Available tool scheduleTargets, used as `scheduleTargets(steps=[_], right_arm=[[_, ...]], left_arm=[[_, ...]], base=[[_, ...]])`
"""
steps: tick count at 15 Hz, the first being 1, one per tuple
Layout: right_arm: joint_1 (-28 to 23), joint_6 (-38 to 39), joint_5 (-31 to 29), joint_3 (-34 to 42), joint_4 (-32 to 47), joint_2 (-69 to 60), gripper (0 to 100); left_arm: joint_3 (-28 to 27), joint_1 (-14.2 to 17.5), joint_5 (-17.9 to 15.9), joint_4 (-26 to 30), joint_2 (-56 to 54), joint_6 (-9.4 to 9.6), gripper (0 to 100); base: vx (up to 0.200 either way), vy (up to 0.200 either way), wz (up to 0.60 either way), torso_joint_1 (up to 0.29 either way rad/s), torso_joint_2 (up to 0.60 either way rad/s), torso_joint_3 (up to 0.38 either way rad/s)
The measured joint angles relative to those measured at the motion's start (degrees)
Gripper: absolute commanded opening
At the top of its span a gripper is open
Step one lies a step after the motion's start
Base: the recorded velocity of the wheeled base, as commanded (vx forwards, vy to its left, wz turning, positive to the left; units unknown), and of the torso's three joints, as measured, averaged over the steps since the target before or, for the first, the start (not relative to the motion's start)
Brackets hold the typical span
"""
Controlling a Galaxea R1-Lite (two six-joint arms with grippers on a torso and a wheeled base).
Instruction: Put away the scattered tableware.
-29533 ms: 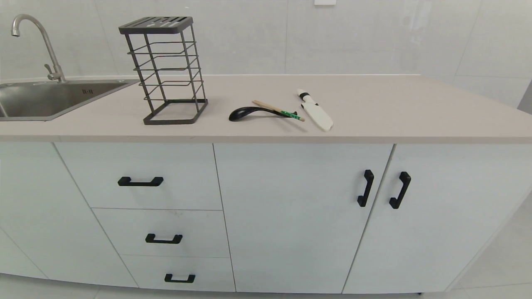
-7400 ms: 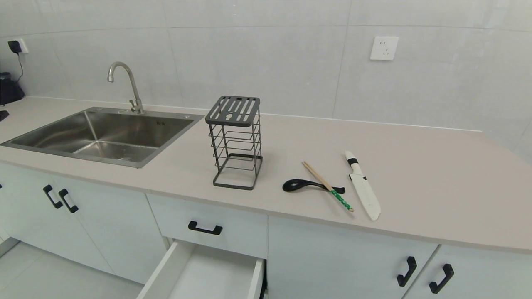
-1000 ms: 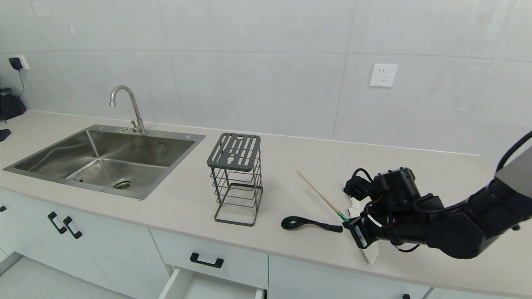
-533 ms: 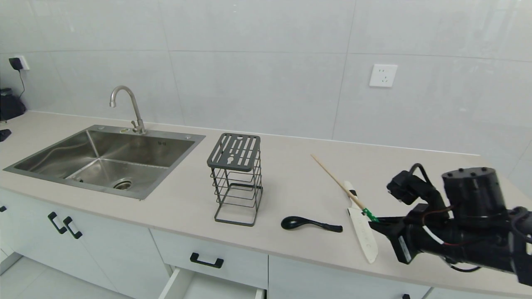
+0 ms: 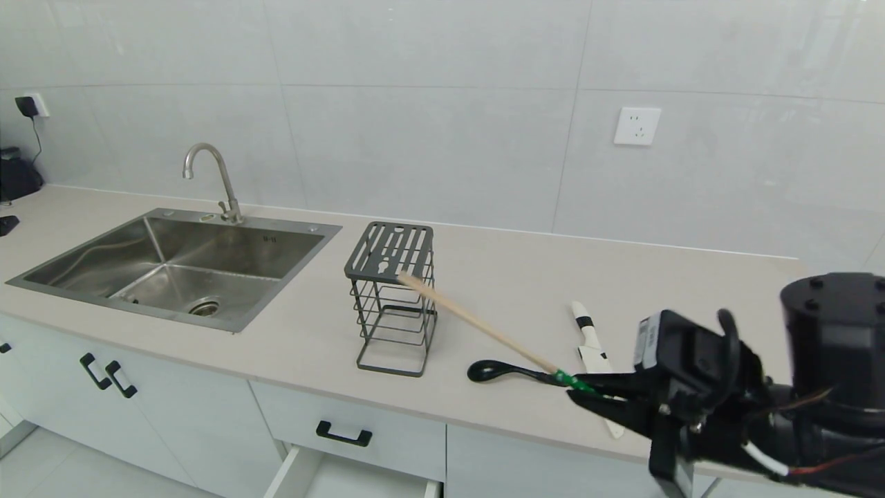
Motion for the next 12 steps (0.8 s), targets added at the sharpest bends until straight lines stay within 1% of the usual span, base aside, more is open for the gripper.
scheduleTargets(steps=[2, 4, 6, 7, 9, 12], right_arm=[[7.6, -0.5, -4.0, -3.7, 0.5, 3.9, 0], [13.1, 0.7, -5.3, -8.4, 0.4, 7.6, 0], [18.8, 5.7, -6.1, -11.5, -0.4, 11.1, 0], [20.8, 8.2, -6.7, -12.7, -1.4, 12.3, 0], [23.3, 14.0, -11.2, -16.0, -4.2, 15.2, 0], [24.7, 17.5, -11.8, -17.2, -3.5, 17.2, 0]], left_arm=[[0.0, 0.0, 0.0, 0.0, 0.0, -0.01, 100], [0.0, 0.0, 0.0, 0.0, 0.0, -0.01, 100], [0.0, 0.0, 0.0, 0.0, 0.0, -0.01, 100], [0.0, 0.0, 0.0, 0.0, 0.0, 0.00, 100], [0.0, 0.0, 0.0, 0.0, 0.0, -0.01, 100], [0.0, 0.0, 0.0, 0.0, 0.0, 0.00, 100]], base=[[0.000, 0.000, 0.00, 0.000, 0.00, 0.000], [0.000, 0.000, 0.00, 0.000, 0.00, 0.000], [0.000, 0.000, 0.00, 0.000, 0.00, 0.000], [0.000, 0.000, 0.00, 0.000, 0.00, 0.000], [0.000, 0.000, 0.00, 0.000, 0.00, 0.000], [0.000, 0.000, 0.00, 0.000, 0.00, 0.000]])
